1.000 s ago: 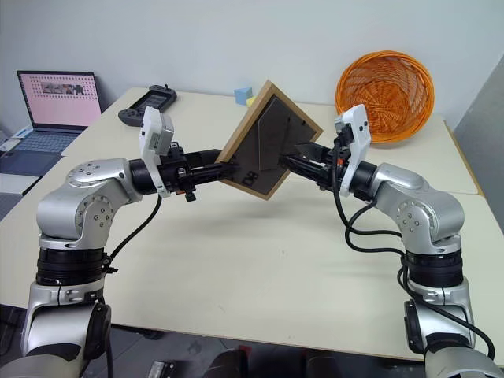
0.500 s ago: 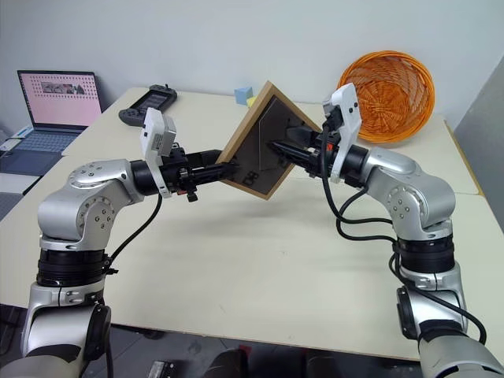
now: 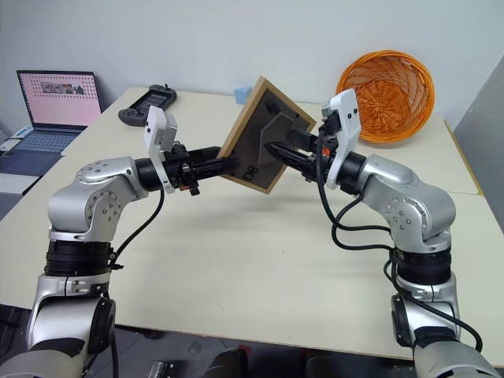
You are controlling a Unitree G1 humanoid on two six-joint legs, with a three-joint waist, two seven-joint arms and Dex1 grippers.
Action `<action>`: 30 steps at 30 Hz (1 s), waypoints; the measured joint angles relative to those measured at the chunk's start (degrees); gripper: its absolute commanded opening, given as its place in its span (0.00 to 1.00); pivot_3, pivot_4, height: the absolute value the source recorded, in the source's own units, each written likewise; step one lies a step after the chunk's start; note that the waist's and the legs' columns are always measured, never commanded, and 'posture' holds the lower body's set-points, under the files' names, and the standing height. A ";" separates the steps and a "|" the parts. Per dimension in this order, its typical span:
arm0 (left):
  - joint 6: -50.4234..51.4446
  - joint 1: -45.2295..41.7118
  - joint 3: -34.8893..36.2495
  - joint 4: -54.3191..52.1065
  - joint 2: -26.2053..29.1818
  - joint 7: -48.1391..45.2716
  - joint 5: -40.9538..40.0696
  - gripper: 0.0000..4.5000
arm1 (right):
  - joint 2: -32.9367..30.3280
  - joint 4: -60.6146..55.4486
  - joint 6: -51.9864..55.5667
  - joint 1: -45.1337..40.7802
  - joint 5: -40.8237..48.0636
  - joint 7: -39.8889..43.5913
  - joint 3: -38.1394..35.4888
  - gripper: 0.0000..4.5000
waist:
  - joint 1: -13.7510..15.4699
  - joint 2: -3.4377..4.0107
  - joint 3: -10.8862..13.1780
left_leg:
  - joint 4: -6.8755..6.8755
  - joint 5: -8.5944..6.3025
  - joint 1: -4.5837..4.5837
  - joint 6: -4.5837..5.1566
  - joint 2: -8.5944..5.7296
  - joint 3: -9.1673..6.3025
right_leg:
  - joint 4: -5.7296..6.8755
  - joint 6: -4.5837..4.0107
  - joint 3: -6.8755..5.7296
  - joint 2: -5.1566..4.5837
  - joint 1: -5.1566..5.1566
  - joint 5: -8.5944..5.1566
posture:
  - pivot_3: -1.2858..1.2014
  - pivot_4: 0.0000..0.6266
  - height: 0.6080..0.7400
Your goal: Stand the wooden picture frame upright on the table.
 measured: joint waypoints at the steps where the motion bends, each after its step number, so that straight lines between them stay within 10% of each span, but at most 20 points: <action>1: -0.44 -0.58 0.00 0.84 -0.01 0.02 0.08 0.30 | 0.00 -0.61 0.43 0.33 0.30 -0.57 -0.18 0.59 | -0.02 0.00 0.00 | -0.01 0.00 0.00 0.00 0.00 0.01 | 0.00 0.00 0.00 0.00 -0.01 0.00 | 0.52 0.24 1.00; 22: 5.24 -2.26 0.30 -1.62 -0.32 -1.04 -5.47 0.30 | -7.46 2.09 -5.79 5.22 -6.13 1.77 2.75 0.59 | -0.03 0.00 0.01 | -0.02 0.00 -0.01 0.00 -0.01 0.04 | -0.03 0.00 0.03 0.00 -0.02 0.00 | 0.52 0.24 1.00; 30: 13.77 -2.35 4.57 0.32 1.70 2.43 -9.65 0.30 | -20.62 7.96 -34.86 14.37 -29.46 6.87 10.34 0.59 | -0.31 -0.01 0.03 | -0.03 0.00 0.00 0.00 0.01 0.11 | -0.09 0.02 0.11 0.02 -0.05 -0.01 | 0.52 0.24 1.00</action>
